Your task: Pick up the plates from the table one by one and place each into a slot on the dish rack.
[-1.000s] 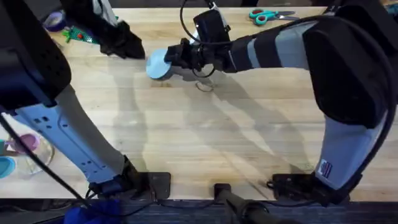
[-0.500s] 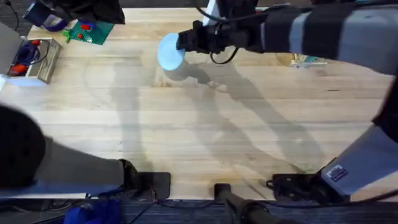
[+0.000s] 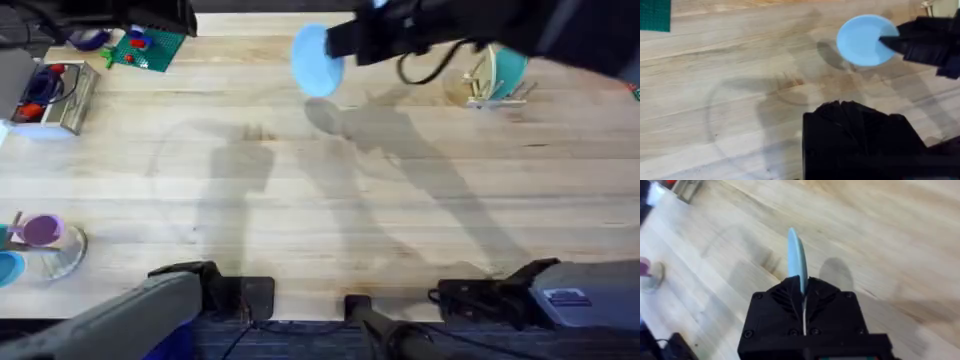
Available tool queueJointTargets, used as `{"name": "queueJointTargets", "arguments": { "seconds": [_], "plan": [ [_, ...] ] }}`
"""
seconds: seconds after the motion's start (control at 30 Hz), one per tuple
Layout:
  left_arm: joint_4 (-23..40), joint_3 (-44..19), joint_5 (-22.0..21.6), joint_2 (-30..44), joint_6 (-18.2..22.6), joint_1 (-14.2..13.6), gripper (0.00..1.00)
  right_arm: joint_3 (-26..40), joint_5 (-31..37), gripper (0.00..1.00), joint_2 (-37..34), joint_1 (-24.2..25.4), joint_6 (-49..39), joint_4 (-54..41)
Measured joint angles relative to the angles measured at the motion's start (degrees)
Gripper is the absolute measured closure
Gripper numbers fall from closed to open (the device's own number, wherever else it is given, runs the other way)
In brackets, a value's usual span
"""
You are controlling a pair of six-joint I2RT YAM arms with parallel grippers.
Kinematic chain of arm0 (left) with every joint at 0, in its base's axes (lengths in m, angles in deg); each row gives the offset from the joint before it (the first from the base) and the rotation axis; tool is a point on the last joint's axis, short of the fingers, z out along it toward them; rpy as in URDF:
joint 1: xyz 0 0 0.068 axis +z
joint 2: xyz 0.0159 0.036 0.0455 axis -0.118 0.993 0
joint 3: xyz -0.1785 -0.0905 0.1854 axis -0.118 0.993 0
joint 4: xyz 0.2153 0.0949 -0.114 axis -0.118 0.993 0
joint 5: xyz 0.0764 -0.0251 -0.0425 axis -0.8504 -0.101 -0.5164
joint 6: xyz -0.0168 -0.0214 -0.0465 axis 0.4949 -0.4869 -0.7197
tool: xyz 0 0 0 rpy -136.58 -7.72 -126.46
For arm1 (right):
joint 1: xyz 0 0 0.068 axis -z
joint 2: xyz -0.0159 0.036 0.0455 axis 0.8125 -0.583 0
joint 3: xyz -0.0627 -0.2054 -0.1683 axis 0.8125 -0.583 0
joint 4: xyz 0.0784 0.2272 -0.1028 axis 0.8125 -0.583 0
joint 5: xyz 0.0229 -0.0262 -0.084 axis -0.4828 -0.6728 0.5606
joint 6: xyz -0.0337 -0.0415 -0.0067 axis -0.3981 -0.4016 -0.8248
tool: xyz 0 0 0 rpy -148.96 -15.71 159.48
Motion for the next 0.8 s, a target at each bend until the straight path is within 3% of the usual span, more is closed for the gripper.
{"name": "queueJointTargets", "arguments": {
  "seconds": [0.47, 0.8],
  "plan": [
    [8.3, 0.0, -0.9, -10.4, 0.0, -0.7, 0.96, 0.0, 9.1, 0.973, 18.8, 9.8, -13.5, -15.1],
    [10.4, 0.0, -1.1, -12.3, 0.0, -0.7, 0.961, 0.0, 16.9, 0.973, 26.4, 17.4, -19.1, -26.1]
  ]
}}
